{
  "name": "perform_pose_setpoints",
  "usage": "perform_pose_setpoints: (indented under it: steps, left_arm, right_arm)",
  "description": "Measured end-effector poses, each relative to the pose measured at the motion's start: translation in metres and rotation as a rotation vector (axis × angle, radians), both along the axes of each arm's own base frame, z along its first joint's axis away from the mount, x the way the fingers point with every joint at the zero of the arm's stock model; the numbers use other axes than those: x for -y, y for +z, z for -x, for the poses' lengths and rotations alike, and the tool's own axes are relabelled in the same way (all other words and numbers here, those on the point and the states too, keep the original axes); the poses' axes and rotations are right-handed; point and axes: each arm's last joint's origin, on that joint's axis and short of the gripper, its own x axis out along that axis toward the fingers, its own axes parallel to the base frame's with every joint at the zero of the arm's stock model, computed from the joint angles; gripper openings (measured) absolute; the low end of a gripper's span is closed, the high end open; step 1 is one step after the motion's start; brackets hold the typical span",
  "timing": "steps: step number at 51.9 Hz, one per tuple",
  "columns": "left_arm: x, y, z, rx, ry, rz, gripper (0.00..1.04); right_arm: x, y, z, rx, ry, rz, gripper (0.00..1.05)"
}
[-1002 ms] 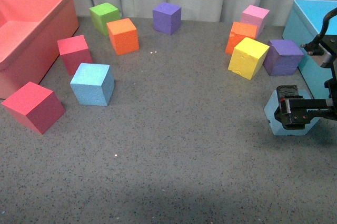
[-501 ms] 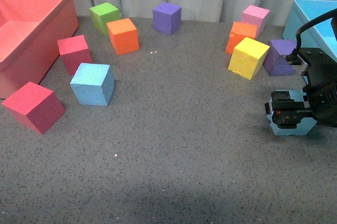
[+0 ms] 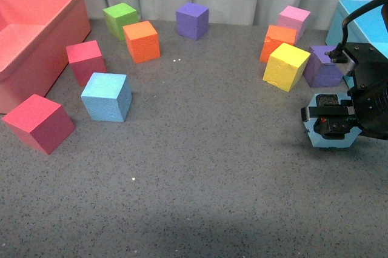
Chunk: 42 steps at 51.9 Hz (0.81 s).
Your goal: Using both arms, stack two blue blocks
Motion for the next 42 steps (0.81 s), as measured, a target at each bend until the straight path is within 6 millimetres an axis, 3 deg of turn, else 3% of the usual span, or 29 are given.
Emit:
perform_pose_setpoints:
  steps: [16, 24, 34, 42]
  left_arm:
    - [0.0, 0.0, 0.0, 0.0, 0.0, 0.0, 0.98]
    - [0.0, 0.0, 0.0, 0.0, 0.0, 0.0, 0.98]
    - [0.0, 0.0, 0.0, 0.0, 0.0, 0.0, 0.98]
    - [0.0, 0.0, 0.0, 0.0, 0.0, 0.0, 0.98]
  right_arm:
    - [-0.025, 0.008, -0.001, -0.002, 0.045, -0.044, 0.43]
    - [-0.065, 0.016, -0.017, 0.018, 0.044, -0.098, 0.43]
    - [-0.107, 0.011, -0.025, -0.015, 0.057, -0.111, 0.43]
    - [-0.129, 0.004, -0.027, -0.037, 0.074, -0.12, 0.43]
